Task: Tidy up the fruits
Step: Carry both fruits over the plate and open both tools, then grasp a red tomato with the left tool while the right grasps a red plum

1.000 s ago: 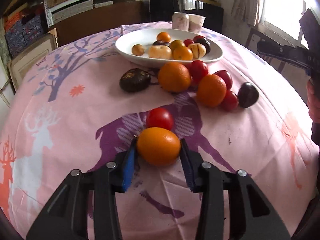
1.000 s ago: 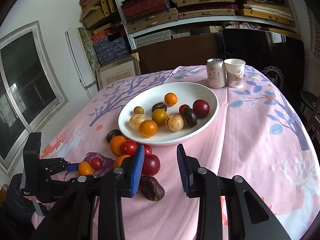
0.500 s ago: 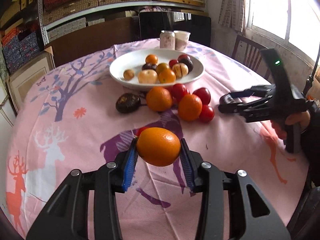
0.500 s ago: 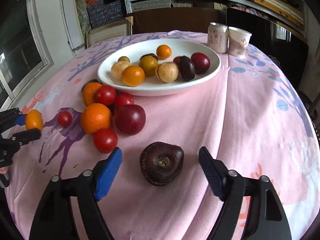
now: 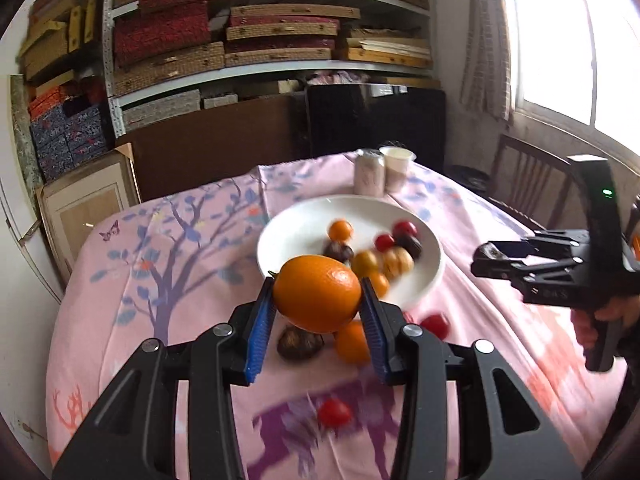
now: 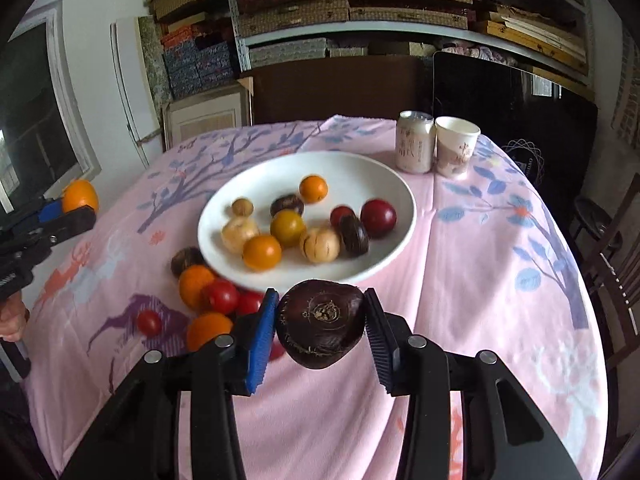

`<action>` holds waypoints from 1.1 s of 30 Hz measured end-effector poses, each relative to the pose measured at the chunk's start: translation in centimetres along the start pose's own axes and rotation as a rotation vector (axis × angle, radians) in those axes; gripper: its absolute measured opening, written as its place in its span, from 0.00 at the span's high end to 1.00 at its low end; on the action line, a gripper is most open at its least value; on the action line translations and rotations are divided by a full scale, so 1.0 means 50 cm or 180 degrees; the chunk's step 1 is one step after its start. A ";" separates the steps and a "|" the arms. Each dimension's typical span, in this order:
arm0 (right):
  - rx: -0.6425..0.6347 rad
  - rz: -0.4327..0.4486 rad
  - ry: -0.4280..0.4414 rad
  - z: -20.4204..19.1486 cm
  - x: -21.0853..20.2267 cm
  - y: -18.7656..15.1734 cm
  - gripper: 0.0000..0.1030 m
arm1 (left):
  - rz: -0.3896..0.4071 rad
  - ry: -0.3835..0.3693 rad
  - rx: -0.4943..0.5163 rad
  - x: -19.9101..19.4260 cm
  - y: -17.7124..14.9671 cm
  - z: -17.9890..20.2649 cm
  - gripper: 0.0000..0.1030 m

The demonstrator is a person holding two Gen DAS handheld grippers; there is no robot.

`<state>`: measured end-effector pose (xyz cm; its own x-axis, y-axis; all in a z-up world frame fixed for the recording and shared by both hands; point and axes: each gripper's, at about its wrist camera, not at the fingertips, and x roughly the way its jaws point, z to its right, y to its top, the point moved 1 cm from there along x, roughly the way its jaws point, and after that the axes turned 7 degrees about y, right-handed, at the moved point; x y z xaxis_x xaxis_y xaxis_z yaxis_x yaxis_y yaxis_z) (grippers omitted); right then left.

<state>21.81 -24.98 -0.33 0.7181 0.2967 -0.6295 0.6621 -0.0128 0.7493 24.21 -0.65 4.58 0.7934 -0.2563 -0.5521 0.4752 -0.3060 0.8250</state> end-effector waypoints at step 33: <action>0.0283 -0.0311 0.0135 0.043 0.103 -0.037 0.04 | -0.0508 0.0098 0.0346 0.065 -0.136 0.033 0.04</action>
<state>24.75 -25.47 -5.38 0.6408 0.3407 -0.6879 0.7462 -0.0659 0.6624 22.95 -0.92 -3.03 0.7234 -0.1689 -0.6695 0.5534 -0.4381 0.7084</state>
